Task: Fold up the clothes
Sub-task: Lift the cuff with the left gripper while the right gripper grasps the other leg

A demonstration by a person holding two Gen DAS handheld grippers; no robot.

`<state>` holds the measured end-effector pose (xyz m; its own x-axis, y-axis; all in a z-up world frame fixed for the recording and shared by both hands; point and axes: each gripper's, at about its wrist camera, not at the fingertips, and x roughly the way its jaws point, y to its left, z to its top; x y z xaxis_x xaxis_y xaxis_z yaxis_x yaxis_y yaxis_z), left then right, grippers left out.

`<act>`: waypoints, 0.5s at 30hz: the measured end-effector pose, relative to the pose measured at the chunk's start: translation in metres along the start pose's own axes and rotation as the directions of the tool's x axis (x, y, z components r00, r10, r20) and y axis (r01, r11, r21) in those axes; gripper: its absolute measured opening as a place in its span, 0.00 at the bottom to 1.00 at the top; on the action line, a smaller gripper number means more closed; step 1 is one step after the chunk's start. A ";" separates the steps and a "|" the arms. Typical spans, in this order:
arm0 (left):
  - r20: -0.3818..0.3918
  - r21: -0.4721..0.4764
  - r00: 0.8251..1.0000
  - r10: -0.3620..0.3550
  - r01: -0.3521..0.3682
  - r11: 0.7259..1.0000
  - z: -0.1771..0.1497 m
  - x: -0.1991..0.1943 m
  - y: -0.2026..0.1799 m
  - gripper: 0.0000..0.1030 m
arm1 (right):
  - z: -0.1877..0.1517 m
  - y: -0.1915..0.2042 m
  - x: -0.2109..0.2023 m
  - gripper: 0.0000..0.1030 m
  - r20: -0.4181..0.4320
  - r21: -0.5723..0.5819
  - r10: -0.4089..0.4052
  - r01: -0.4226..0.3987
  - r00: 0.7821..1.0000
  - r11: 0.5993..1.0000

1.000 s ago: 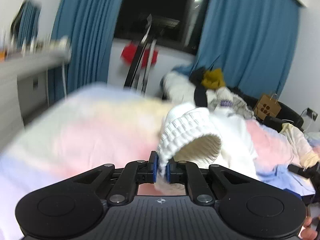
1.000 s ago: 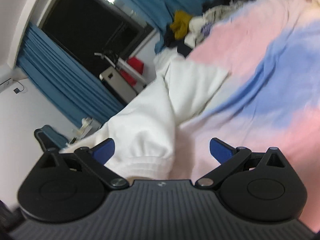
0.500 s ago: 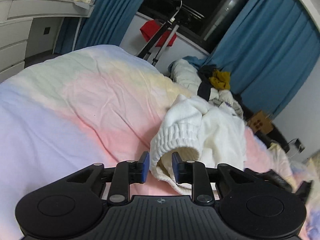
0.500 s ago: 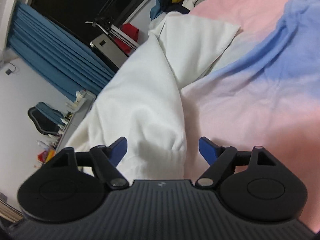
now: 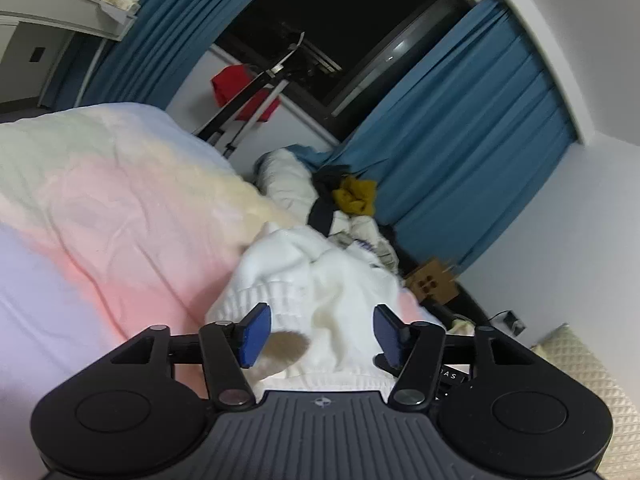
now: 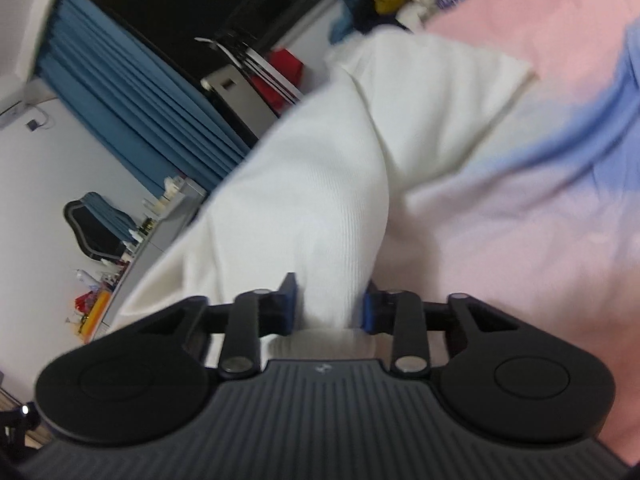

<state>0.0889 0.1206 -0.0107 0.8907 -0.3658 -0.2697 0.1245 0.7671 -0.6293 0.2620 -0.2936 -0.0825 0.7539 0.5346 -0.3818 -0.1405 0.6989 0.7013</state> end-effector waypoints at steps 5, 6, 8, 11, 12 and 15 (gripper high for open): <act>0.008 -0.037 0.999 -0.045 0.045 0.998 -0.002 -0.004 0.002 0.65 | 0.001 0.024 -0.024 0.25 0.050 -0.037 0.089 -0.087 0.995 0.996; 0.007 -0.048 0.999 -0.054 0.054 0.997 -0.002 -0.004 0.003 0.65 | 0.001 0.030 -0.030 0.24 0.060 -0.047 0.111 -0.108 0.992 0.993; 0.004 -0.070 0.997 -0.074 0.074 0.995 0.000 -0.004 0.006 0.65 | 0.001 0.043 -0.041 0.24 0.075 -0.067 0.145 -0.140 0.987 0.988; -0.009 -0.115 0.994 -0.110 0.108 0.987 0.000 -0.004 0.013 0.65 | -0.003 0.059 -0.064 0.23 0.099 -0.085 0.176 -0.168 0.979 0.982; -0.016 -0.131 0.993 -0.120 0.117 0.984 0.000 -0.004 0.016 0.65 | -0.005 0.064 -0.073 0.23 0.109 -0.086 0.188 -0.179 0.976 0.980; -0.032 -0.163 0.992 -0.125 0.118 0.980 0.000 -0.004 0.021 0.65 | -0.014 0.073 -0.099 0.22 0.138 -0.107 0.199 -0.185 0.970 0.977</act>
<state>0.0881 0.1387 -0.0228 0.8535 -0.4758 -0.2123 0.1562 0.6224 -0.7670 0.1682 -0.2884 -0.0017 0.7923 0.5920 -0.1475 -0.3455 0.6346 0.6913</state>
